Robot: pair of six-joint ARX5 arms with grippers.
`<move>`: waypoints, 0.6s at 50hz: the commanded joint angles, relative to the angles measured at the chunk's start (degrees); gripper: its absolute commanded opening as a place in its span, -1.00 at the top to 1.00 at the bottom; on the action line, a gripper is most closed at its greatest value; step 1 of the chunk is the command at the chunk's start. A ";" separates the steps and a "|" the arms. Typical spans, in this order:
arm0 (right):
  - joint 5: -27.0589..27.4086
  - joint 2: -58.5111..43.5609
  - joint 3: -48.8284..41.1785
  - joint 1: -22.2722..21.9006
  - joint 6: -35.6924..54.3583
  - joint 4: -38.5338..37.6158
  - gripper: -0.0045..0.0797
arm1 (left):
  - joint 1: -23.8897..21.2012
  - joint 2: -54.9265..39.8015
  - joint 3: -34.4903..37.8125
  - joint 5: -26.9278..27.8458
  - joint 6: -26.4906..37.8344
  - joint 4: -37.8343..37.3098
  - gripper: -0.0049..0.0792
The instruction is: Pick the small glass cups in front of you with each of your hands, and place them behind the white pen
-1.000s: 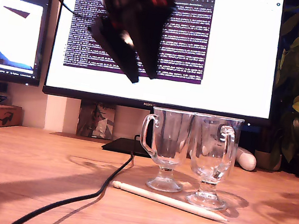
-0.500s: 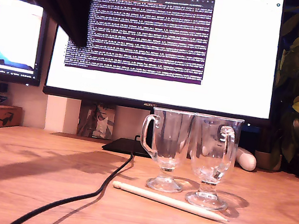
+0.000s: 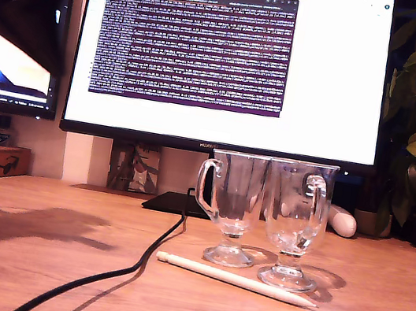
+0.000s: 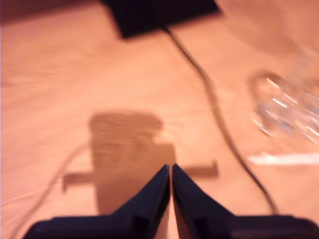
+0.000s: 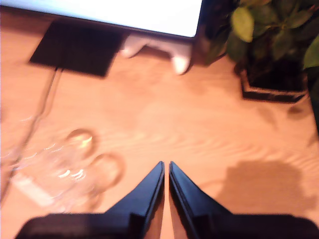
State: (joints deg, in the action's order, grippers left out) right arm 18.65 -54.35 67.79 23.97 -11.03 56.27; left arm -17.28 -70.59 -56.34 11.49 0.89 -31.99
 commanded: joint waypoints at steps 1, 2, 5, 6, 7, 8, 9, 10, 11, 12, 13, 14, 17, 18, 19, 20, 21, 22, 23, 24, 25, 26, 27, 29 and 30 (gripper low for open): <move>0.28 0.15 -3.65 -2.27 2.36 -2.62 0.92 | 1.38 0.70 2.89 0.02 -0.48 1.81 0.92; 0.22 0.15 -4.76 -3.04 2.80 -3.80 0.92 | 1.73 0.83 3.28 0.04 -0.48 2.14 0.92; -0.85 0.15 -7.69 -5.57 3.48 -7.65 0.92 | 2.99 1.33 4.57 0.04 -0.48 3.37 0.92; -1.55 0.15 -8.66 -6.58 3.54 -8.81 0.92 | 3.39 1.36 4.92 0.04 -0.48 3.78 0.92; -2.51 0.15 -9.57 -7.58 3.67 -10.10 0.92 | 3.74 1.44 5.33 0.02 -0.48 4.22 0.92; -4.00 0.15 -10.45 -8.61 3.76 -11.21 0.92 | 4.11 1.66 5.77 0.02 -0.48 4.74 0.92; -5.57 0.15 -11.34 -9.62 4.22 -12.41 0.92 | 4.46 1.88 6.25 0.04 -0.48 5.38 0.92; -7.26 0.15 -12.11 -10.51 4.57 -13.49 0.92 | 4.70 2.05 6.62 0.04 -0.48 5.81 0.92; -8.83 0.15 -12.87 -11.47 5.11 -14.62 0.92 | 5.03 2.10 7.17 0.04 -0.46 6.58 0.92; -9.94 0.15 -13.77 -12.46 5.57 -15.61 0.92 | 5.31 2.16 7.54 0.04 -0.46 7.08 0.92; -11.50 0.15 -14.49 -13.29 5.73 -16.87 0.92 | 5.55 2.29 7.85 0.02 -0.46 7.52 0.92; -12.70 0.15 -15.23 -14.10 5.95 -17.97 0.92 | 5.88 2.56 8.39 -0.02 -0.46 8.13 0.92; -15.17 0.13 -17.33 -16.15 6.99 -20.59 0.92 | 6.62 2.91 9.70 -0.15 -0.50 9.99 0.92; -15.45 0.15 -17.94 -16.87 7.30 -21.38 0.92 | 6.91 3.21 10.25 -0.15 -0.50 10.67 0.92; -15.54 0.15 -18.82 -17.42 7.48 -22.08 0.92 | 7.17 3.48 10.73 -0.28 -0.50 11.15 0.92; -15.56 0.15 -19.39 -17.81 7.69 -22.60 0.92 | 7.37 3.72 11.17 -0.42 -0.68 11.56 0.92; -15.56 0.15 -20.20 -18.40 7.96 -23.30 0.92 | 7.61 3.98 11.69 -0.57 -0.83 12.02 0.92; -15.58 0.15 -20.83 -18.88 8.31 -23.89 0.92 | 7.82 4.22 12.11 -0.66 -0.83 12.39 0.92; -15.58 0.15 -21.42 -19.26 8.44 -24.28 0.92 | 8.00 4.44 12.52 -0.68 -0.94 12.68 0.92; -15.63 0.15 -22.12 -19.67 8.52 -24.94 0.92 | 8.20 4.76 12.98 -0.87 -0.94 12.98 0.92; -15.74 0.15 -22.34 -20.31 8.81 -25.66 0.92 | 8.39 5.11 13.55 -1.27 -0.94 13.31 0.92; -16.02 0.15 -23.45 -20.79 8.87 -26.36 0.92 | 8.59 5.51 14.12 -1.60 -0.92 13.73 0.92; -16.55 0.15 -24.09 -21.24 9.75 -27.19 0.92 | 8.83 5.92 14.78 -1.92 -0.90 14.12 0.92; -17.53 0.15 -25.31 -22.16 10.08 -28.72 0.92 | 9.27 6.88 16.02 -2.40 -0.90 14.67 0.92; -18.16 0.15 -25.83 -22.58 10.27 -29.38 0.92 | 9.55 7.37 16.61 -2.58 -0.92 14.86 0.92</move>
State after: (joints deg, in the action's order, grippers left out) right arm 1.43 -54.22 43.79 2.35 -1.34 28.47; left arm -8.45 -64.62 -42.15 9.23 0.16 -17.87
